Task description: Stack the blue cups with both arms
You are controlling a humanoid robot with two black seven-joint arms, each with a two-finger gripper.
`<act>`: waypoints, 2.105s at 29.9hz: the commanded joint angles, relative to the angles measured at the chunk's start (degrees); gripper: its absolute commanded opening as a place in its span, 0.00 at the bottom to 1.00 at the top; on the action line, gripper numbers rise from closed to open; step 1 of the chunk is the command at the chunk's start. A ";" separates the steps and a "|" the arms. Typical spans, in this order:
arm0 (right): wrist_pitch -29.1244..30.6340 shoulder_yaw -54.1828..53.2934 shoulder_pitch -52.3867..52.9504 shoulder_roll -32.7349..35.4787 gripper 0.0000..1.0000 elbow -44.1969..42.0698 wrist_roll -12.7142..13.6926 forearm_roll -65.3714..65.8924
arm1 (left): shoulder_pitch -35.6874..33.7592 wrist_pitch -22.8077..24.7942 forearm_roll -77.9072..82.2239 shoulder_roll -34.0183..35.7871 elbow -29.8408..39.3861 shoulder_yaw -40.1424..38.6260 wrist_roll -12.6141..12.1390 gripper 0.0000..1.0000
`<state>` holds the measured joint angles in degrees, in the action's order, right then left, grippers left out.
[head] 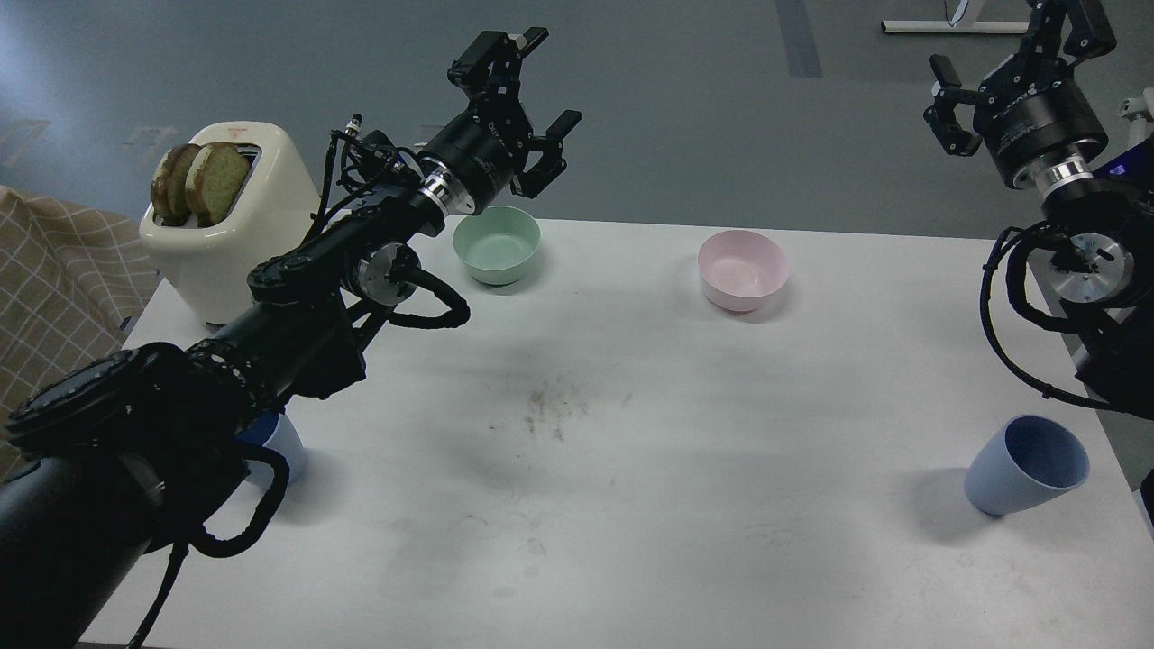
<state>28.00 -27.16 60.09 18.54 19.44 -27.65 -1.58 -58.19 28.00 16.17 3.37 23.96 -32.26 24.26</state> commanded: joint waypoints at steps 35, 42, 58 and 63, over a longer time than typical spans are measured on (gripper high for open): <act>0.00 0.08 0.20 3.43 1.00 0.42 -0.22 0.17 | -5.71 0.00 45.58 34.22 39.99 4.05 -0.27 0.98; 0.00 0.08 -0.77 4.83 1.00 0.77 -0.22 0.17 | -2.73 0.00 62.92 58.55 62.22 4.13 0.08 0.98; 0.00 0.08 -1.47 5.19 1.00 2.09 -0.22 0.17 | 12.40 -0.31 84.72 80.04 64.81 13.35 3.74 0.97; 0.00 0.00 -2.17 5.89 1.00 2.88 -0.22 0.17 | 12.40 -3.48 84.81 79.33 64.11 19.07 3.74 0.97</act>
<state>28.00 -27.10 58.17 23.92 21.93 -27.86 -1.41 -45.80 25.52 100.95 83.21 88.65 -15.78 28.01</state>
